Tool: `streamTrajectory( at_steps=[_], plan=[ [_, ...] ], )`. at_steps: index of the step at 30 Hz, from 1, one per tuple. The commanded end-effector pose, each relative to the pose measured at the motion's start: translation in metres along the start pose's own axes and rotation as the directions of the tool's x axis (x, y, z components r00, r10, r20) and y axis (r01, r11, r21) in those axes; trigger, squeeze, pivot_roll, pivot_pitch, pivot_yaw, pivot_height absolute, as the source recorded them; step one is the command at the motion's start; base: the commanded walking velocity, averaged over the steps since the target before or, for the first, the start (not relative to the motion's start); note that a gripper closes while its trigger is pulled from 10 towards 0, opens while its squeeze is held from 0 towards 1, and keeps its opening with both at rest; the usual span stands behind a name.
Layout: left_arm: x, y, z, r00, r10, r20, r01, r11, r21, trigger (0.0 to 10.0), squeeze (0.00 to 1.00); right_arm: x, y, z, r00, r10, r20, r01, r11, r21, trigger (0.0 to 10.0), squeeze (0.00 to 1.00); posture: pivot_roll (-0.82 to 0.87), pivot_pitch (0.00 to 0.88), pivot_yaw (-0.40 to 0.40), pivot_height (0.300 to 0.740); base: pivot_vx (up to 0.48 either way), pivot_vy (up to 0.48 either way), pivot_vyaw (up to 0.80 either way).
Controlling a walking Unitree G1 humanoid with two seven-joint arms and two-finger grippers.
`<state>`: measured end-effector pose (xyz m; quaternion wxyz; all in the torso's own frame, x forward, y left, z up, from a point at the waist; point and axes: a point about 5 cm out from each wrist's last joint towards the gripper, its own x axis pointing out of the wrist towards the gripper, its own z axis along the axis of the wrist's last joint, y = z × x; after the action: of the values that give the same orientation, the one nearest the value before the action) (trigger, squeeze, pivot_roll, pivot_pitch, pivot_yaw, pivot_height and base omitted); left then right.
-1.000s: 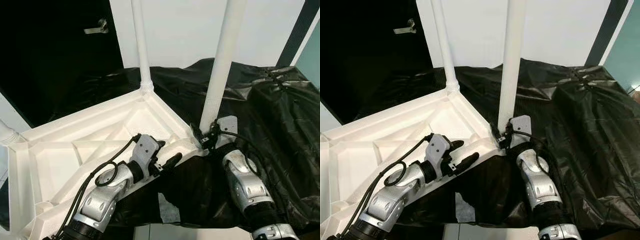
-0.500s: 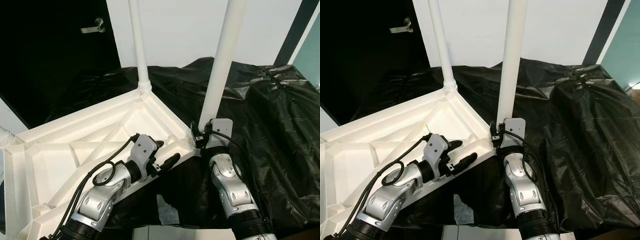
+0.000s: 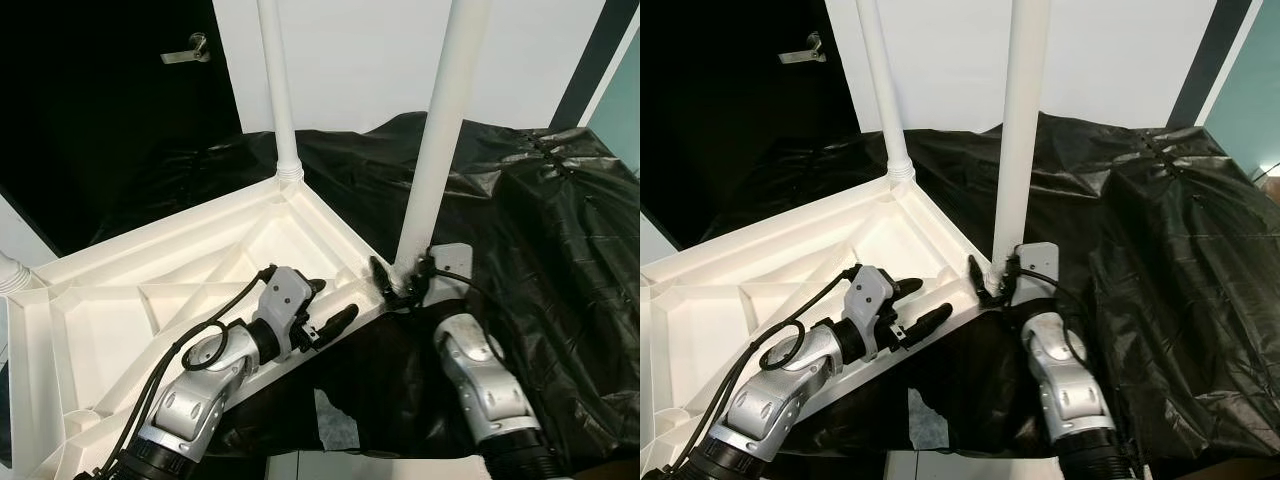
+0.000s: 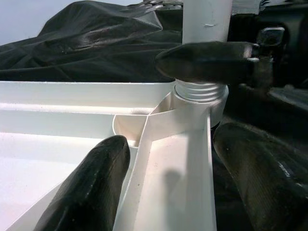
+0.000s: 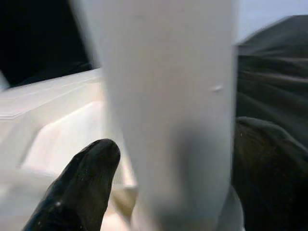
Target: Building children table
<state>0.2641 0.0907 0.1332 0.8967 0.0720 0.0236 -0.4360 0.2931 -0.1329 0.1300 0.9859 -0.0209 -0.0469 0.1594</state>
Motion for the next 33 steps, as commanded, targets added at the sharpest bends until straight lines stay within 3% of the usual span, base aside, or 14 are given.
streamTrajectory(
  at_steps=[1,2,3,7,9,13,17,18,24,27,29,33],
  plan=[
    [-0.002,0.0,0.001,0.999,-0.048,-0.008,0.048,0.999,0.011,10.0,0.0,-0.003,-0.005,0.002,0.998,0.066,0.012,-0.066,0.998,-0.005,10.0,1.0,-0.02,0.0,0.019,0.74,0.0,0.0,0.0],
    [-0.002,0.0,0.001,0.999,-0.048,-0.008,0.048,0.999,0.011,10.0,0.0,-0.003,-0.005,0.002,0.998,0.066,0.012,-0.066,0.998,-0.005,10.0,1.0,-0.02,0.0,0.019,0.74,0.0,0.0,0.0],
    [-0.002,0.0,0.002,0.999,-0.048,-0.007,0.048,0.999,0.012,10.0,0.0,-0.002,-0.01,0.003,0.993,0.118,0.009,-0.118,0.993,-0.031,10.0,0.0,-0.02,0.0,0.019,0.74,0.0,0.0,0.0],
    [0.0,-0.001,0.002,0.999,-0.052,-0.004,0.052,0.999,0.015,10.0,0.0,0.007,-0.018,0.005,0.972,0.233,-0.011,-0.233,0.97,-0.065,10.0,0.0,-0.01,0.0,0.016,0.74,0.0,0.0,0.0],
    [0.0,-0.001,0.002,0.999,-0.052,-0.004,0.052,0.999,0.015,10.0,0.0,0.007,-0.018,0.005,0.972,0.233,-0.011,-0.233,0.97,-0.065,10.0,0.0,-0.01,0.0,0.016,0.74,0.0,0.0,0.0],
    [0.001,-0.004,0.002,0.998,-0.07,-0.008,0.07,0.997,0.03,10.0,0.0,0.024,-0.017,0.011,0.919,0.391,-0.046,-0.394,0.911,-0.119,10.0,0.0,0.0,0.0,0.011,0.74,0.0,0.0,0.0],
    [0.002,-0.004,0.002,0.998,-0.069,-0.006,0.069,0.997,0.032,10.0,0.0,0.03,-0.017,0.011,0.899,0.431,-0.071,-0.437,0.889,-0.136,9.7,0.0,0.0,0.0,0.004,0.74,0.0,0.0,0.0],
    [0.002,-0.004,0.003,0.998,-0.067,-0.005,0.067,0.997,0.033,10.0,0.0,0.031,-0.017,0.009,0.89,0.447,-0.093,-0.456,0.876,-0.156,0.0,0.0,0.01,0.0,0.0,0.74,0.0,0.0,0.0],
    [0.0,-0.004,0.002,0.998,-0.058,-0.006,0.058,0.998,0.036,10.0,0.0,0.031,-0.019,0.002,0.877,0.459,-0.141,-0.477,0.865,-0.152,0.0,0.0,0.02,0.0,-0.006,0.74,0.0,0.0,0.0],
    [-0.001,-0.005,0.002,0.998,-0.056,-0.008,0.056,0.998,0.035,10.0,0.0,0.03,-0.021,-0.001,0.882,0.447,-0.151,-0.467,0.872,-0.146,0.0,0.0,0.02,0.0,-0.007,0.74,0.0,0.0,0.0],
    [-0.004,-0.006,0.0,0.998,-0.053,-0.015,0.054,0.998,0.032,10.0,0.0,0.026,-0.022,-0.008,0.904,0.392,-0.169,-0.415,0.9,-0.132,0.0,0.0,0.02,0.0,-0.008,0.74,0.0,0.0,0.0],
    [-0.004,-0.006,-0.001,0.998,-0.053,-0.016,0.054,0.998,0.031,10.0,0.0,0.026,-0.022,-0.009,0.905,0.39,-0.169,-0.412,0.902,-0.128,0.0,0.0,0.02,0.0,-0.008,0.74,0.0,0.0,0.0]
  ],
)
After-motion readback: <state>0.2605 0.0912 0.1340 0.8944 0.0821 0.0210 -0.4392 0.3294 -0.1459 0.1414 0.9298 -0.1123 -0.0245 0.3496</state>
